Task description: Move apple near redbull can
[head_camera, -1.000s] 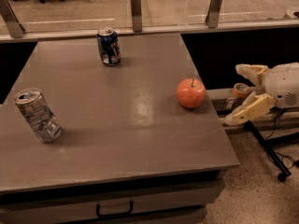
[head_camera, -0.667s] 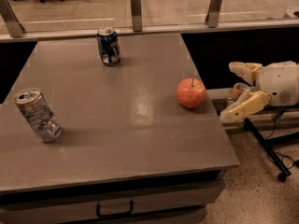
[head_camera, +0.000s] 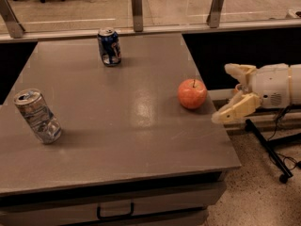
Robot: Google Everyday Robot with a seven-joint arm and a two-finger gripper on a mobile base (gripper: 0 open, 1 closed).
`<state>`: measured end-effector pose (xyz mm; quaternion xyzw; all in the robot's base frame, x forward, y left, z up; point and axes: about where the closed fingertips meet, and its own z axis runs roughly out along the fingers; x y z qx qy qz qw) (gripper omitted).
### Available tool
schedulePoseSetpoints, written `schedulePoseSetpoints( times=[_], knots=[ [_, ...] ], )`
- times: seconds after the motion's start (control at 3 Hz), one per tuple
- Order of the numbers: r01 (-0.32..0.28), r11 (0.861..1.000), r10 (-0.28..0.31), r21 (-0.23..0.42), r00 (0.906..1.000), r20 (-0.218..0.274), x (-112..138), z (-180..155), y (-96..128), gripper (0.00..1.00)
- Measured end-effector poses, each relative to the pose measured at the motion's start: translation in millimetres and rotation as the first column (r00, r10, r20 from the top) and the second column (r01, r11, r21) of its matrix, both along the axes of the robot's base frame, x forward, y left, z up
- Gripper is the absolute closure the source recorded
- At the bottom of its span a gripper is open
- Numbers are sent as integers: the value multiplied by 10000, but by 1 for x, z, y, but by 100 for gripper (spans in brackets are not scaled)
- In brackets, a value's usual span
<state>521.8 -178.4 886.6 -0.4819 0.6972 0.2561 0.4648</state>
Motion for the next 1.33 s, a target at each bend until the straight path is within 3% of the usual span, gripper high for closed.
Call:
schedulePoseSetpoints(
  times=[1.0, 1.33],
  knots=[
    [203, 9996, -209, 197, 9992, 327, 28, -20, 48, 0],
    [1, 9996, -9, 295, 9996, 265, 34, -27, 59, 18]
  ],
)
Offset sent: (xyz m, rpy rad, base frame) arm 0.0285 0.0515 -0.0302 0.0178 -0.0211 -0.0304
